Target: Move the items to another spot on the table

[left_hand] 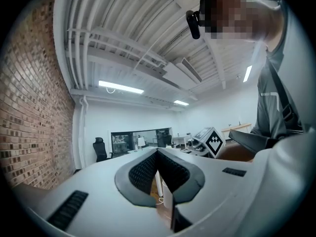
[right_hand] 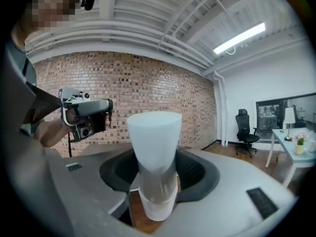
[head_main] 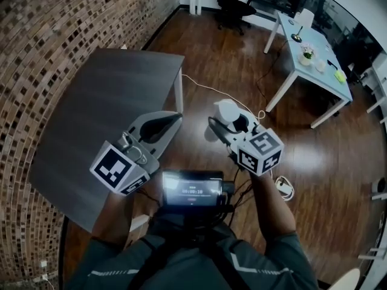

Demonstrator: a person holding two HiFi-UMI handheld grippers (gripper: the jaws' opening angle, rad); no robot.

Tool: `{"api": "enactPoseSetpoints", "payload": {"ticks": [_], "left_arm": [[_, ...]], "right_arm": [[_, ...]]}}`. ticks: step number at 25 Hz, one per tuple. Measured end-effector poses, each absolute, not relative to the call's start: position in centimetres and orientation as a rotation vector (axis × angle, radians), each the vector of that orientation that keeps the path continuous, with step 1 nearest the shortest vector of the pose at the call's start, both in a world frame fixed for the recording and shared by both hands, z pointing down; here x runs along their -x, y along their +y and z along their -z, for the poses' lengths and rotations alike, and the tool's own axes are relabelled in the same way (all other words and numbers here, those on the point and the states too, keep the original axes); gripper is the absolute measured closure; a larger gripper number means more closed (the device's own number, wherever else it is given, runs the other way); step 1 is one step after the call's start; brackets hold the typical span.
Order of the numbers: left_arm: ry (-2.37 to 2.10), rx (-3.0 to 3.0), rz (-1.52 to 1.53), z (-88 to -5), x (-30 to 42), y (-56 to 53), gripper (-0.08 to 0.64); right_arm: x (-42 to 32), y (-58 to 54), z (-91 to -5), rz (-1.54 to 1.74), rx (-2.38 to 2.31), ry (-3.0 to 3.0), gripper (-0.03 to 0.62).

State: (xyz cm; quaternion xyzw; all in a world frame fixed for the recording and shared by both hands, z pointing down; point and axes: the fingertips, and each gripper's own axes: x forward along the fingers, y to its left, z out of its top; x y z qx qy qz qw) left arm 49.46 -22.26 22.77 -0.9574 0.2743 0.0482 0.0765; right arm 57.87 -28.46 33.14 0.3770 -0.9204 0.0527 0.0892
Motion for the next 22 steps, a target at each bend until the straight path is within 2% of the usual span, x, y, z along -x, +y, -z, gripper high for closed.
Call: {"api": "enactPoseSetpoints", "payload": {"ticks": [22], "left_arm": [[1.122,2.835,-0.123,-24.7,-42.8,-41.0,0.557]], "right_arm": [[-49.9,-49.3,-34.5,-0.189,-0.817,-2.782,0.376]]}}
